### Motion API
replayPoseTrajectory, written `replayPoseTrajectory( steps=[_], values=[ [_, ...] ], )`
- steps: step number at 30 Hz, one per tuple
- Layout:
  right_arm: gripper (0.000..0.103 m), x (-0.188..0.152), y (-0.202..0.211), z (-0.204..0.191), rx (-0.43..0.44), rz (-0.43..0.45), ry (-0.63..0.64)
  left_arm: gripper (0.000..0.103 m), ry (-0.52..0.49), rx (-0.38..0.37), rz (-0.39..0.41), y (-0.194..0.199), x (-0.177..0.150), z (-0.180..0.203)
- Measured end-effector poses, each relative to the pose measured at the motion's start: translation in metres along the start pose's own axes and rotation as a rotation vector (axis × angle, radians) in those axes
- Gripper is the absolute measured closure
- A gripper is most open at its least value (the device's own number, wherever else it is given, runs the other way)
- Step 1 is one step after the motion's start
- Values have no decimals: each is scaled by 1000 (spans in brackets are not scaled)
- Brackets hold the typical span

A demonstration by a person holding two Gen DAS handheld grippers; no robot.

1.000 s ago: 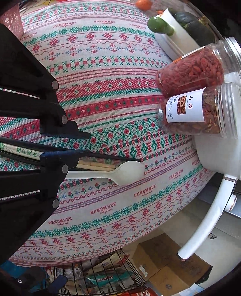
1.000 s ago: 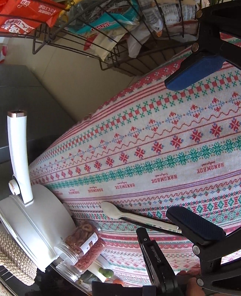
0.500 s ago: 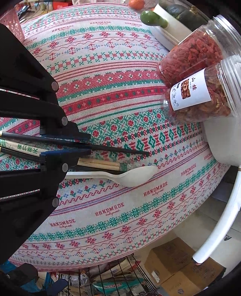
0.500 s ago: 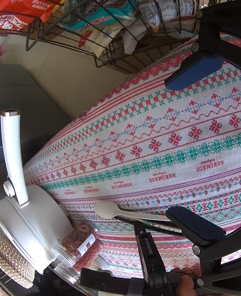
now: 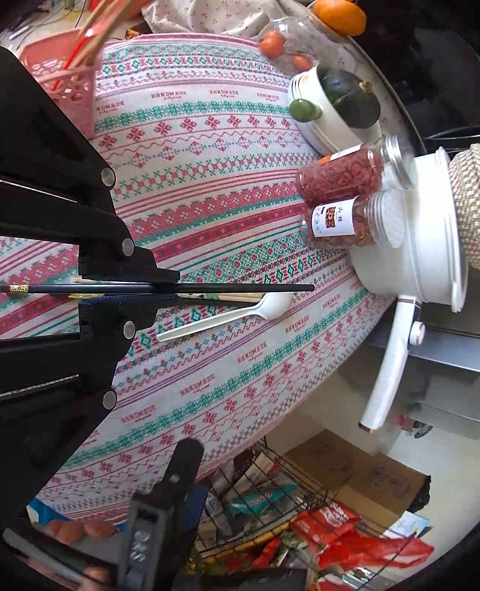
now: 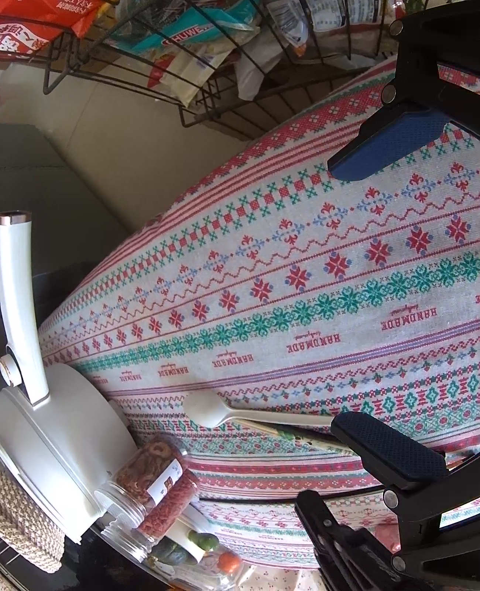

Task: Organize utensils
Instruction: 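Grasp a black chopstick with the left tool while the right tool grasps the white spoon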

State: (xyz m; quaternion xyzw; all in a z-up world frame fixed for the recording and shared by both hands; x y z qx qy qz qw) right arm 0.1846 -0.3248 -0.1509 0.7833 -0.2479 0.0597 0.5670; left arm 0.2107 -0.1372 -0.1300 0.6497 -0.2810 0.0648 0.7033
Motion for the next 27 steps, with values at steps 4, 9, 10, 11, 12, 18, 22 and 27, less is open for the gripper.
replayPoseTrajectory(
  steps=[4,9,10,11,12,18,22,27],
  values=[
    [1,-3,-4,-9,28,-19,9,98,4,-23,74,44,-24,-5],
    [1,-5,-14,-21,33,-43,35,98,56,-45,185,85,-52,-22],
    [2,-6,-16,-24,38,-49,41,98,62,-47,195,90,-57,-27],
    [3,-6,-18,-27,44,-53,47,98,61,-53,197,92,-61,-30],
    [6,-5,-21,-29,49,-58,56,98,64,-59,200,95,-64,-34],
    [24,17,-46,-46,62,-90,76,98,54,-73,243,119,-76,-53],
    [31,36,-76,-55,44,-98,124,98,47,-84,263,130,-84,-63],
    [44,54,-120,-65,38,-133,121,98,52,-104,265,134,-87,-73]
  ],
)
Point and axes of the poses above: each gripper's, at about its wrist camera, not at the fingertips, and y roughly against the way its jaws point, z to its right, x to its top, the point moved 6 cm from there along -y, roughly the way its jaws point, and after that the axes turned 6 degrees about x, right-handed, at the moved point
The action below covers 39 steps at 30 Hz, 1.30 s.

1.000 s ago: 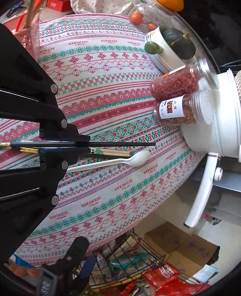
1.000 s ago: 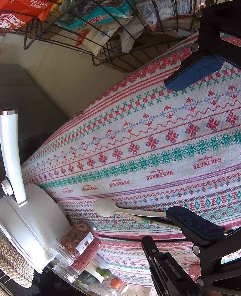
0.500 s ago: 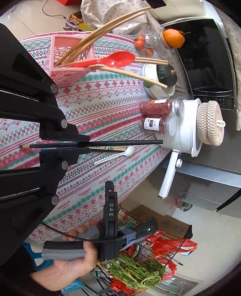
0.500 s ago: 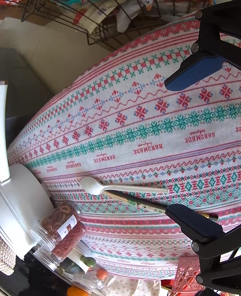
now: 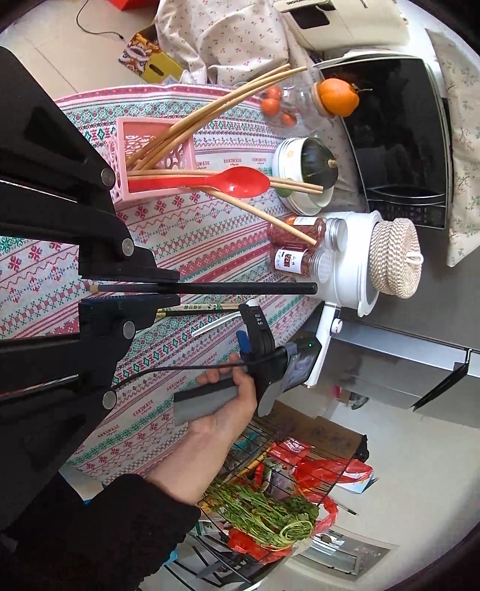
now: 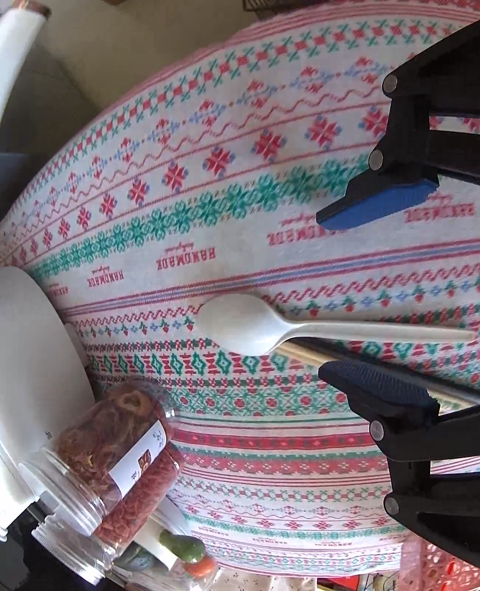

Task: Organize utensils
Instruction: 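Grasp a black chopstick with the left tool while the right tool grasps the white spoon, then lower the black chopstick and white spoon into the pink basket and open both tools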

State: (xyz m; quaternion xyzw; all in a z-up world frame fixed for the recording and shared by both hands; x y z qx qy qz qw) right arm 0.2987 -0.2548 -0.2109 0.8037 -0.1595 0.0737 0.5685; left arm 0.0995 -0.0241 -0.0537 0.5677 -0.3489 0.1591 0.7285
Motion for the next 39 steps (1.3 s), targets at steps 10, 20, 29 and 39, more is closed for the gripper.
replayPoseTrajectory(
  steps=[10,20,29,39],
  values=[
    [69,20,-21,-16,-207,25,95,98,14,-1,-3,-1,-1,-9],
    [70,-17,52,2,-65,233,39,98,24,15,88,26,8,-9],
    [70,-61,141,-40,43,420,18,98,49,32,236,77,19,-15],
    [70,-113,206,-87,192,581,111,98,108,161,426,127,23,-54]
  ],
)
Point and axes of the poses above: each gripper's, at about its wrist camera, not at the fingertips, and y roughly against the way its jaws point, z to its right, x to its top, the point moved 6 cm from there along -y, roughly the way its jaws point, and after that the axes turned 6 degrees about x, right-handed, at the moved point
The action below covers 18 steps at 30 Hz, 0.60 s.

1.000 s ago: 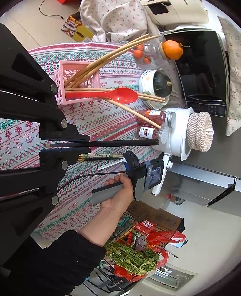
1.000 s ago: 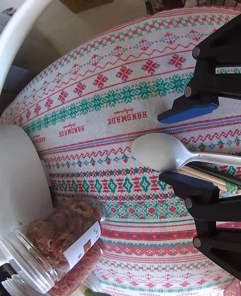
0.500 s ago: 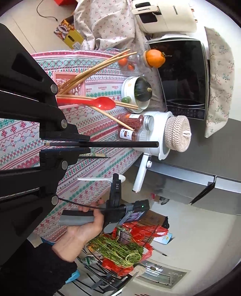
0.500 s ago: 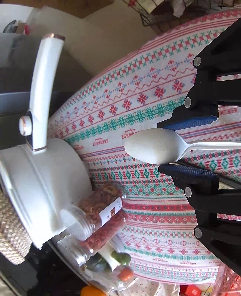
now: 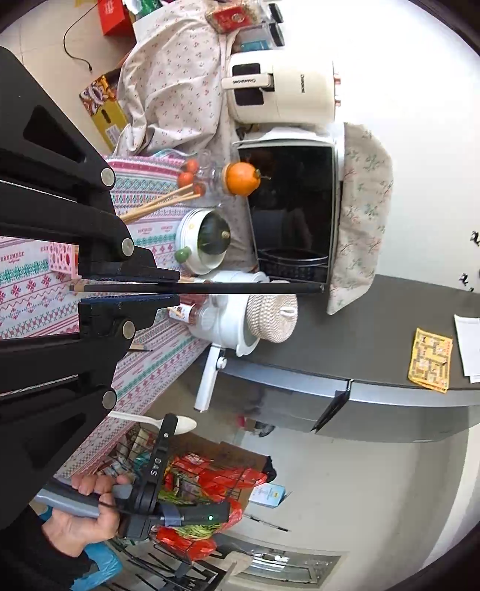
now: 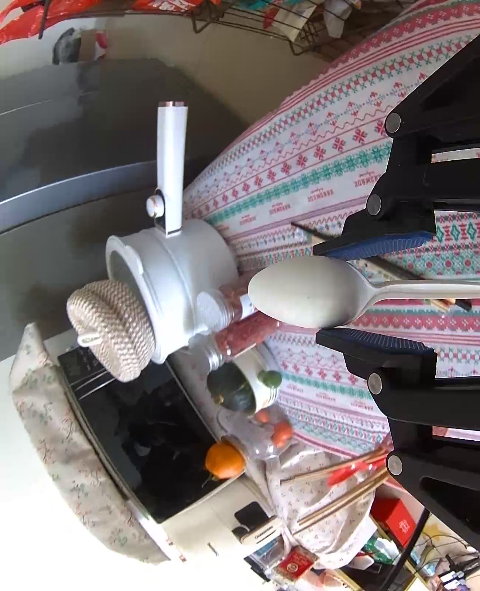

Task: Organize utensils
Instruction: 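Lower the black chopstick and white spoon into the pink basket and open both tools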

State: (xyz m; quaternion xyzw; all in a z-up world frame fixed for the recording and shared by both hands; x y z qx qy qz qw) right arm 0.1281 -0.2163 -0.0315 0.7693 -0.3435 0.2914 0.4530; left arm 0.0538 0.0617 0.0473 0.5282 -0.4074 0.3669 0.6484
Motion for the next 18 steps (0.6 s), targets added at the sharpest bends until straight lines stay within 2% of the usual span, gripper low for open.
replayPoseTrajectory(
  steps=[3,8,12,18],
  values=[
    [70,3,6,-17,42,30,35,98,24,39,29,-3,2,-15],
    [70,1,7,-39,73,61,91,98,30,92,20,-23,-6,-30],
    [70,-1,3,-46,91,73,109,97,35,104,64,-34,-6,-38],
    [70,-4,-7,-52,101,67,118,97,52,112,83,-48,-3,-43]
  ],
)
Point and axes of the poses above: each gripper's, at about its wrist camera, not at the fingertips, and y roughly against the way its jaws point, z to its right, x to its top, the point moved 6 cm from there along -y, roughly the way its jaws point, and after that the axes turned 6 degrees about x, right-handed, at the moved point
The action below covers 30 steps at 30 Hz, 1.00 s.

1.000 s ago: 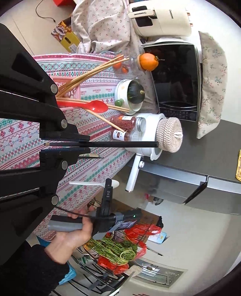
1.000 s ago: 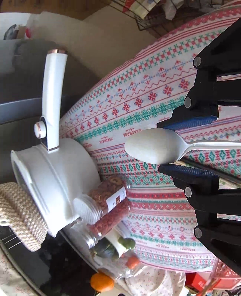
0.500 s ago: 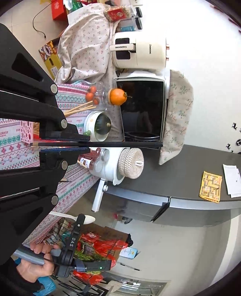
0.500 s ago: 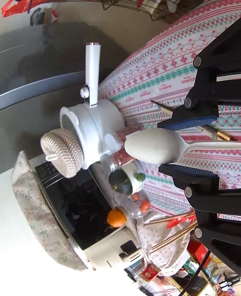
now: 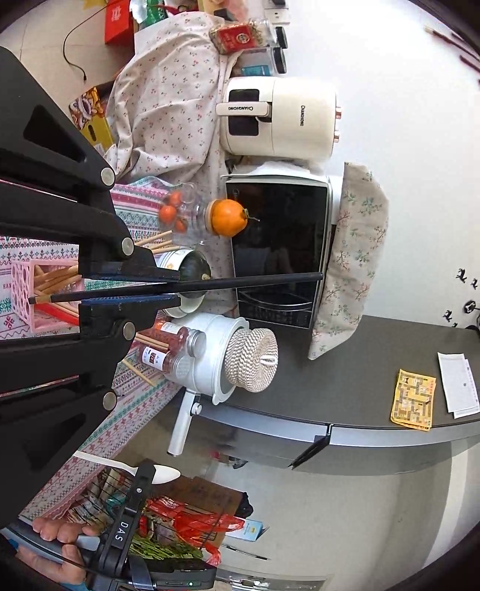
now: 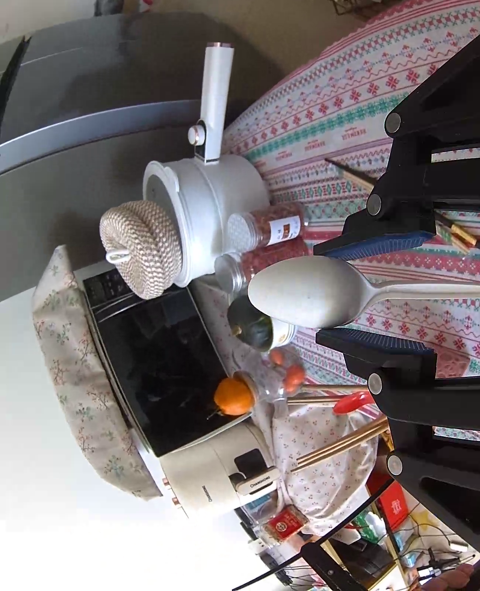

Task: Organize utensils
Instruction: 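Lower the black chopstick and white spoon into the pink basket and open both tools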

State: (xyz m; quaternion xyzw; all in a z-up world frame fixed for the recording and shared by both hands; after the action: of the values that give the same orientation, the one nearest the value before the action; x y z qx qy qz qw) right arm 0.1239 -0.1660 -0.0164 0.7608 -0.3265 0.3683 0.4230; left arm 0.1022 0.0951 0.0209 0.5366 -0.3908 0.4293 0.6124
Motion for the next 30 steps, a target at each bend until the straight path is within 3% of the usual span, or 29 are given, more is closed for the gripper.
replayPoseTrajectory(
  steps=[12,20,24,26,28,29,30],
  values=[
    [70,-1,-7,-12,14,5,12,97,105,-17,-5,-14,5,-10],
    [70,-1,-8,-15,27,20,-9,97,50,11,-99,-45,-21,-3],
    [70,3,-7,-22,32,55,-19,95,6,14,-189,-61,-42,0],
    [70,5,-6,-30,33,81,-16,83,-3,19,-237,-63,-50,0],
    [70,8,-7,-39,41,104,-12,35,2,25,-263,-59,-56,-2],
    [70,9,-8,-45,48,113,-11,19,11,29,-274,-57,-58,-4],
    [69,10,-10,-51,57,121,-10,16,20,33,-284,-53,-59,-7]
  ],
)
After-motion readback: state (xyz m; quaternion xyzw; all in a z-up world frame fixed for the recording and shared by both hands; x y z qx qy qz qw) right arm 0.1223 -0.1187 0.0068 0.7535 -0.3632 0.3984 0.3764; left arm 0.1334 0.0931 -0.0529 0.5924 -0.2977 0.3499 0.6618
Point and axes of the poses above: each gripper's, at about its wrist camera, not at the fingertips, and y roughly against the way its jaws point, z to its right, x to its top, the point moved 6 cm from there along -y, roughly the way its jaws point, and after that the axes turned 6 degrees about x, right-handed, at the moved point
